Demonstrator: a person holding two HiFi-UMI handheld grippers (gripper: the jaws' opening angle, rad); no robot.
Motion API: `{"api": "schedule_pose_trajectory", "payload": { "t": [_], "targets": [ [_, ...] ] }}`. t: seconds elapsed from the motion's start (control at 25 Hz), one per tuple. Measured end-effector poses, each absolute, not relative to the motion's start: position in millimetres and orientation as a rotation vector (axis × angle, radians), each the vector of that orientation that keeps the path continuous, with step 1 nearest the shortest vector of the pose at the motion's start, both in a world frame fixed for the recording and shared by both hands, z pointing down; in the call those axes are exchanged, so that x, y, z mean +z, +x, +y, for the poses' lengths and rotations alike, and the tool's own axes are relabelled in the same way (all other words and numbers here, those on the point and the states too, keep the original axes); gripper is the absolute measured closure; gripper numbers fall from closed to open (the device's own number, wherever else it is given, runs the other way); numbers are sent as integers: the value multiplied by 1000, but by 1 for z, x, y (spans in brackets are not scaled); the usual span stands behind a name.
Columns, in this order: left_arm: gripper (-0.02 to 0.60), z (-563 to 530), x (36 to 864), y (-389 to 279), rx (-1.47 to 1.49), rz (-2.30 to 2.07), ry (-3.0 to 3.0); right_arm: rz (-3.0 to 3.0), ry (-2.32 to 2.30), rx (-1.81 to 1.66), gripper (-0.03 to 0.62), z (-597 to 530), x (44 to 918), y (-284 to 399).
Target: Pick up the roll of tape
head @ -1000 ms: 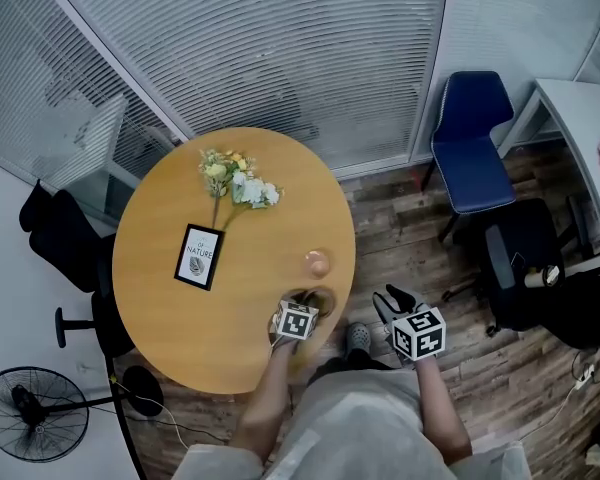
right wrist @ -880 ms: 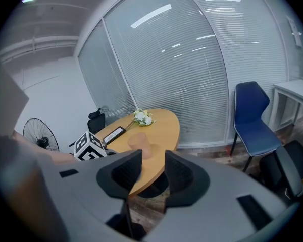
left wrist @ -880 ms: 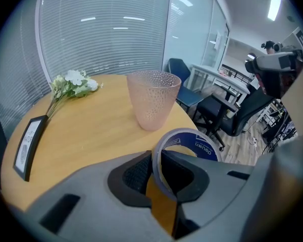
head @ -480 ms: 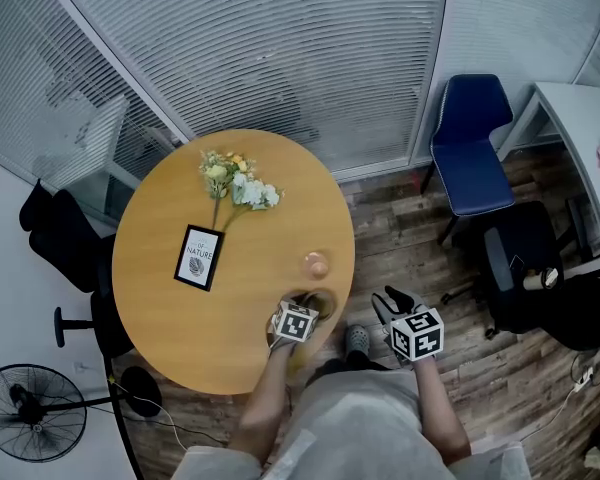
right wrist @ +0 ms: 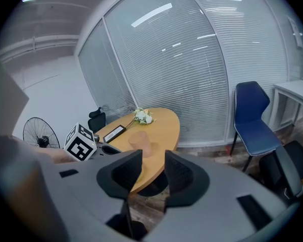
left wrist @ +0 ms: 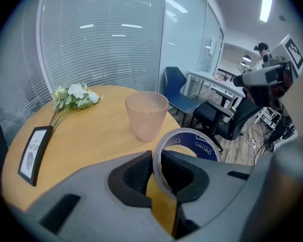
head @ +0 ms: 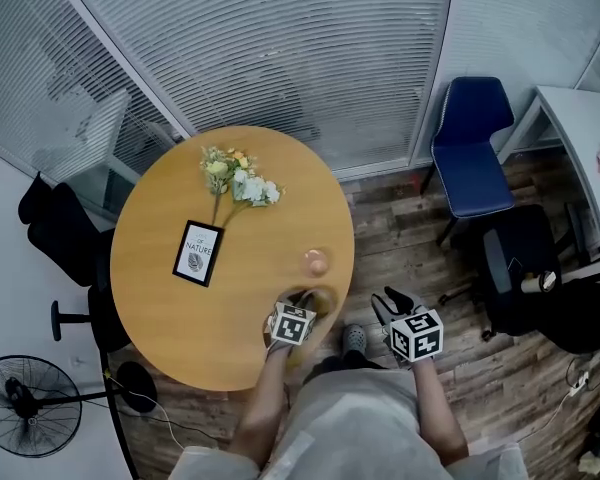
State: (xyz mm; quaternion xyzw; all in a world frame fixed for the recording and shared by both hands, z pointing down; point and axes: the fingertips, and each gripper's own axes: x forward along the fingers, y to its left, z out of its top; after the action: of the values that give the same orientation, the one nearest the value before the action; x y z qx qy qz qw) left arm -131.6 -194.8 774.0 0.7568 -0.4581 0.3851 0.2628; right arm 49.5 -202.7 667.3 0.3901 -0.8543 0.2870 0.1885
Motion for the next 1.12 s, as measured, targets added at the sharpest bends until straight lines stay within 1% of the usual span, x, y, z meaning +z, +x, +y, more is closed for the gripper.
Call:
{"api": "schedule_pose_trajectory", "payload": {
  "t": [0.64,0.88,1.12],
  "targets": [
    [522,-204,708,-137,864,-1405,2093,-2428,1040,780,457,-206,663,34],
    [522,-213,677,-142,795,-1477,2115,-2422,977,680,457,-204,663,23],
    [522,-214,647,-144,739,-1542,2143,-2440,937,658,457,-204,661,11]
  ]
}}
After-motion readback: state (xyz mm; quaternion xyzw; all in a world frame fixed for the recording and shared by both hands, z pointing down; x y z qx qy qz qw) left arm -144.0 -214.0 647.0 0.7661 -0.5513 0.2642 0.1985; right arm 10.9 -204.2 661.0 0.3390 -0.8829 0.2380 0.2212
